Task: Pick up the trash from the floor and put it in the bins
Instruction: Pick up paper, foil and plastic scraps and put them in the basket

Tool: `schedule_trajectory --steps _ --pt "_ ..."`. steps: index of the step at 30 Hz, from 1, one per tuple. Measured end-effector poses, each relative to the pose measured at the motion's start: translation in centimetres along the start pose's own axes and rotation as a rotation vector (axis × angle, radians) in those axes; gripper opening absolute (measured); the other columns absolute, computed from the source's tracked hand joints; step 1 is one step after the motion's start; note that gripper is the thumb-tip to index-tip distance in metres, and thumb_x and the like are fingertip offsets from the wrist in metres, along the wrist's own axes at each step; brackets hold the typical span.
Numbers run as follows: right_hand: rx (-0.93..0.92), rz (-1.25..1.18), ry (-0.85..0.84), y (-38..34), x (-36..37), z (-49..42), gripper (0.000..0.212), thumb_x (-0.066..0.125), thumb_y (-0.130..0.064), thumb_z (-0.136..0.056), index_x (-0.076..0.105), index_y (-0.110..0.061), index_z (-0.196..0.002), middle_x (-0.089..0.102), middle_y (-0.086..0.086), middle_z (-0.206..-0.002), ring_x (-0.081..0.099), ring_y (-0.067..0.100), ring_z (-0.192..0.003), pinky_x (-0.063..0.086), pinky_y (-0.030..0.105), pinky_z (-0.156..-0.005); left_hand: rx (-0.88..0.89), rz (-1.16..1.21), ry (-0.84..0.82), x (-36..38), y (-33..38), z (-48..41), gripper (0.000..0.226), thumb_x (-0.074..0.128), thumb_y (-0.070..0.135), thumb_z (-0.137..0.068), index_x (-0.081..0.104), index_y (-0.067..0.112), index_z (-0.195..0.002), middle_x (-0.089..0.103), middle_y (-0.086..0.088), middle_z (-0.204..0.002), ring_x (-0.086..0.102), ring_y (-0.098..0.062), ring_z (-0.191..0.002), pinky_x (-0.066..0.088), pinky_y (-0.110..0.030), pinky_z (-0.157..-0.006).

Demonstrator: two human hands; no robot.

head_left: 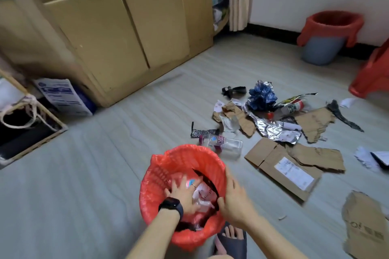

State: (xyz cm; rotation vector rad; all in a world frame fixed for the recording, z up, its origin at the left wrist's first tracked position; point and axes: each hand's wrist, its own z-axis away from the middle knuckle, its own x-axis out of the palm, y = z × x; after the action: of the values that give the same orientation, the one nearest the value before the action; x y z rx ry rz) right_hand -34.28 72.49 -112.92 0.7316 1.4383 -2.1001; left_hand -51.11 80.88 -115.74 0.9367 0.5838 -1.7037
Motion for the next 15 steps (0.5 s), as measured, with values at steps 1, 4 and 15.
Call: schedule_trajectory --steps 1,4,15 --pt "0.006 -0.06 0.001 0.2 0.4 -0.2 0.095 0.048 -0.015 -0.08 -0.007 -0.023 -0.157 0.029 0.011 -0.155 0.037 0.031 -0.135 0.032 0.038 -0.113 -0.034 0.038 -0.023 0.5 0.0 -0.8 0.095 0.057 0.076 -0.073 -0.004 0.06 -0.145 -0.012 -0.002 -0.162 0.001 -0.048 -0.145 0.013 -0.066 -0.112" --pt "-0.023 -0.122 0.003 0.8 1.3 -1.2 0.1 0.047 -0.01 -0.077 -0.012 -0.025 -0.156 0.021 0.01 -0.158 0.03 0.026 -0.14 0.028 0.033 -0.116 -0.051 -0.016 -0.034 1.2 -0.7 -3.2 0.108 0.057 0.084 -0.065 -0.007 0.055 -0.147 -0.008 -0.003 -0.162 0.006 -0.05 -0.144 0.011 -0.066 -0.113" --pt "-0.068 -0.224 -0.021 1.9 2.3 -1.3 0.098 0.038 -0.02 -0.076 -0.022 -0.036 -0.152 0.012 -0.003 -0.162 0.033 0.017 -0.138 0.039 0.029 -0.104 -0.104 -0.335 -0.067 7.8 -1.2 -8.1 0.112 0.046 0.076 -0.077 -0.018 0.026 -0.152 -0.005 -0.018 -0.161 -0.003 -0.048 -0.143 0.004 -0.064 -0.111"
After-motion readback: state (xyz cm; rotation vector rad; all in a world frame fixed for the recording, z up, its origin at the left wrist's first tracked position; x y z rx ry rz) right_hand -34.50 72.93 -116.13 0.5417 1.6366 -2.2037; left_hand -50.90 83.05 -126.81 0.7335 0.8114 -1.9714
